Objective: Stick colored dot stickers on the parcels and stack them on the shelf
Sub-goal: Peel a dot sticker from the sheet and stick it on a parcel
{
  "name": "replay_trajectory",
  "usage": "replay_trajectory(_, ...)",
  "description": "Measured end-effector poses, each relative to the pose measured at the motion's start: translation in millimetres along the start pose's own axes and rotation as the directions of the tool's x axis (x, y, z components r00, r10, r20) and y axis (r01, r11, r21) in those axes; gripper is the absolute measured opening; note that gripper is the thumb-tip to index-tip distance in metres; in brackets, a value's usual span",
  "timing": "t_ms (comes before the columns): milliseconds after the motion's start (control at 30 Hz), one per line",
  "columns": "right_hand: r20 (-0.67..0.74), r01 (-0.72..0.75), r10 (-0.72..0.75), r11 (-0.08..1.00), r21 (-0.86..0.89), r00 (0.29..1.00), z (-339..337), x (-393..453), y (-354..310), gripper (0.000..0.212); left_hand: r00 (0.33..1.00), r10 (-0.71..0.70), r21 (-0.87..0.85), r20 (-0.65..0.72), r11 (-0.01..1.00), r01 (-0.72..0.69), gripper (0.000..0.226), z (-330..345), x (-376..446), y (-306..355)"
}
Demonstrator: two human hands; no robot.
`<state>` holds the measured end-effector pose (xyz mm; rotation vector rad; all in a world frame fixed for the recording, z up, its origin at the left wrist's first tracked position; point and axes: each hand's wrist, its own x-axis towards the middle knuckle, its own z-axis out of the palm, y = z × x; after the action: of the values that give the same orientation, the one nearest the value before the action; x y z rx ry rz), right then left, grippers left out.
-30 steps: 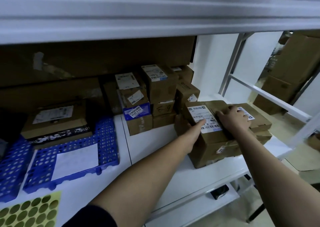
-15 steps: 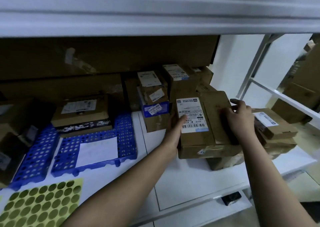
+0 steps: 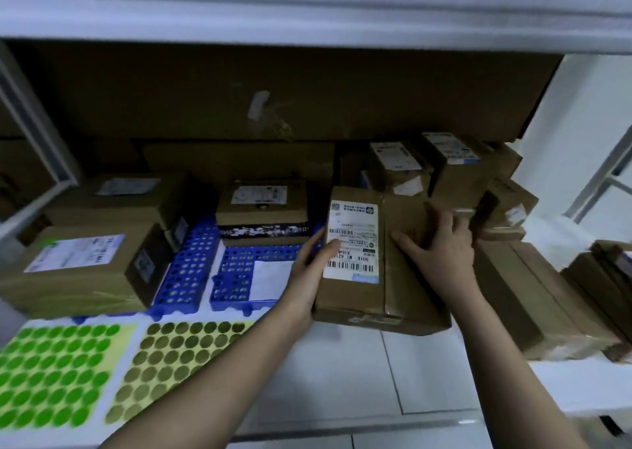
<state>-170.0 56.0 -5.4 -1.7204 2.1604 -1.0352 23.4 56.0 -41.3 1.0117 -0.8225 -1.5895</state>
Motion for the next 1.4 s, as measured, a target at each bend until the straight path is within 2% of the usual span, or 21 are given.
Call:
replay_trajectory(167,0.081,0.207,-0.197,0.970,-0.130,0.977,35.4,-1.4,-44.9,0.085,1.000,-0.007,0.074,-0.023,0.997,0.008,0.043,-64.7,-1.9,30.0)
replay_trajectory(233,0.180,0.294,-0.261,0.937,-0.189,0.948,47.3,3.9,-61.3,0.087,0.999,-0.009,0.119,-0.032,0.993,0.013,0.036,-89.1,-1.1,42.9)
replay_trajectory(300,0.342,0.327,-0.266,0.935,-0.136,0.902,60.3,14.3,-75.1,0.090,1.000,-0.010,0.189,-0.013,0.982,0.012,0.041,-112.8,0.1,55.8)
replay_trajectory(400,0.576,0.162,-0.195,0.981,0.109,0.794,73.9,25.7,-99.0,0.095,1.000,-0.010,0.313,0.028,0.950,0.001,0.046,-141.9,0.6,77.3)
replay_trajectory(467,0.691,0.070,-0.147,0.988,0.138,0.707,80.4,30.8,-113.6,0.086,0.998,-0.032,0.391,0.054,0.920,0.009,0.049,-156.9,0.4,92.7)
replay_trajectory(533,0.763,0.011,-0.120,0.989,0.147,0.635,84.1,34.3,-124.5,0.083,0.994,-0.076,0.469,0.080,0.883,0.030,0.047,-168.1,1.6,106.9)
replay_trajectory(633,0.845,-0.203,-0.102,0.949,0.241,0.525,91.1,35.6,-130.7,0.078,0.986,-0.136,0.553,0.101,0.831,0.058,0.043,-179.5,4.0,125.2)
replay_trajectory(733,0.883,-0.368,-0.095,0.884,0.287,0.461,103.1,31.0,-129.6,0.089,0.974,-0.178,0.612,0.139,0.789,0.057,0.036,-186.6,6.2,138.8)
replay_trajectory(800,0.883,-0.432,-0.078,0.850,0.302,0.463,112.9,27.1,-127.4,0.092,0.968,-0.188,0.682,0.164,0.731,0.027,0.028,-189.4,6.8,144.4)
replay_trajectory(867,0.868,-0.484,-0.074,0.806,0.342,0.490,119.6,20.6,-124.5,0.074,0.967,-0.188,0.708,0.170,0.706,0.013,0.027,-191.8,10.0,146.6)
replay_trajectory(933,0.839,-0.514,-0.082,0.757,0.403,0.537,124.1,13.8,-119.8,0.053,0.981,-0.148,0.658,0.125,0.753,0.030,0.026,-191.8,10.6,146.4)
replay_trajectory(967,0.822,-0.519,-0.090,0.736,0.436,0.562,126.7,11.4,-116.4,0.051,0.992,-0.099,0.592,0.074,0.805,0.036,0.027,-193.3,11.5,144.4)
replay_trajectory(1033,0.780,-0.521,-0.097,0.693,0.499,0.618,132.0,7.9,-108.3,0.064,0.999,0.028,0.457,-0.036,0.889,-0.008,0.036,-200.2,18.0,136.4)
replay_trajectory(1100,0.713,-0.520,-0.065,0.637,0.569,0.698,134.5,0.9,-104.5,0.074,0.981,0.133,0.386,-0.143,0.920,-0.068,0.052,-207.6,21.9,125.4)
replay_trajectory(1200,0.580,-0.481,0.015,0.578,0.659,0.814,135.2,-15.0,-106.7,0.076,0.964,0.152,0.365,-0.219,0.929,-0.064,0.062,-212.6,15.1,104.8)
replay_trajectory(1300,0.505,-0.485,0.074,0.430,0.762,0.860,141.7,-29.5,-112.6,0.070,0.962,0.160,0.271,-0.223,0.958,-0.096,0.057,-200.2,-0.9,83.1)
replay_trajectory(1400,0.474,-0.503,0.169,0.339,0.795,0.864,151.6,-43.3,-121.5,0.076,0.906,0.173,0.063,-0.386,0.985,-0.162,0.061,-186.7,-7.3,64.6)
